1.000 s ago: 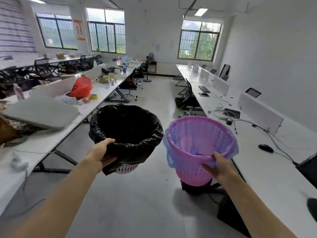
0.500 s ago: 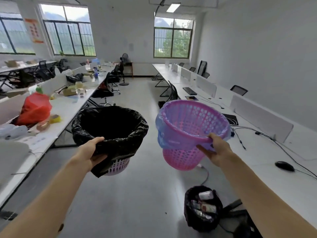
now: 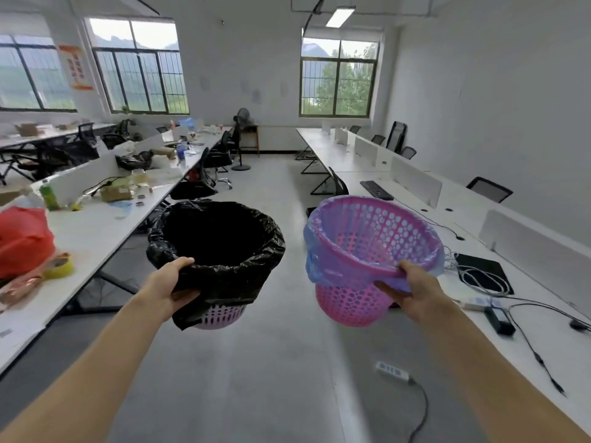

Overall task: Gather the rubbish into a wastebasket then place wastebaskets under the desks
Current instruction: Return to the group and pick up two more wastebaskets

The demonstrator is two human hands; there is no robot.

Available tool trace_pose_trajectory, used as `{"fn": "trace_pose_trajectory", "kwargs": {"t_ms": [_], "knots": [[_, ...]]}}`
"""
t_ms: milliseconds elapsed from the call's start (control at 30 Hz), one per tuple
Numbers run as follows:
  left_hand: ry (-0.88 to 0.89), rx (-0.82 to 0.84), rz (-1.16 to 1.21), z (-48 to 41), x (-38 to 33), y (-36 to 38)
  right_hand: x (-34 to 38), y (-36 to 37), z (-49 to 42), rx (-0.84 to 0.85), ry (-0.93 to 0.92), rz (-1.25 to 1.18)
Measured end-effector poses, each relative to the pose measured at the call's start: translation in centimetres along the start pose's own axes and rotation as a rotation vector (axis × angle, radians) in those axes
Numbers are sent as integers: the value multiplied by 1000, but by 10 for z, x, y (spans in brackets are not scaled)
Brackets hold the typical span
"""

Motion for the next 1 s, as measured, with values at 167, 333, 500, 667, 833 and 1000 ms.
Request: {"fn": "trace_pose_trajectory", "kwargs": {"t_ms": [167, 333, 500, 667, 833, 1000], "knots": [[-22, -36, -8, -116, -45, 33, 4, 86, -123, 25, 7, 105], [-31, -61, 4, -244, -74, 49, -16, 167, -231, 34, 20, 133], [-45, -44, -37, -392, -130, 64, -36, 261, -352, 13, 26, 151], [-43, -54, -103, -521, -199, 83, -43, 339, -454, 3, 32, 98], [-27, -39, -179, -654, -257, 134, -51, 402, -568, -40, 50, 56], [-45, -15, -183, -784, -299, 192, -50, 466, -693, -42, 57, 58]]}}
Point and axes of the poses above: each hand's wrist, its own z-axis away from the middle knuckle, its own y-axis out of the palm, x = y × z, the point moved 6 cm from there along -z, towards the middle knuckle, and after that the axes turned 15 degrees about -z, right-handed, at the moved point
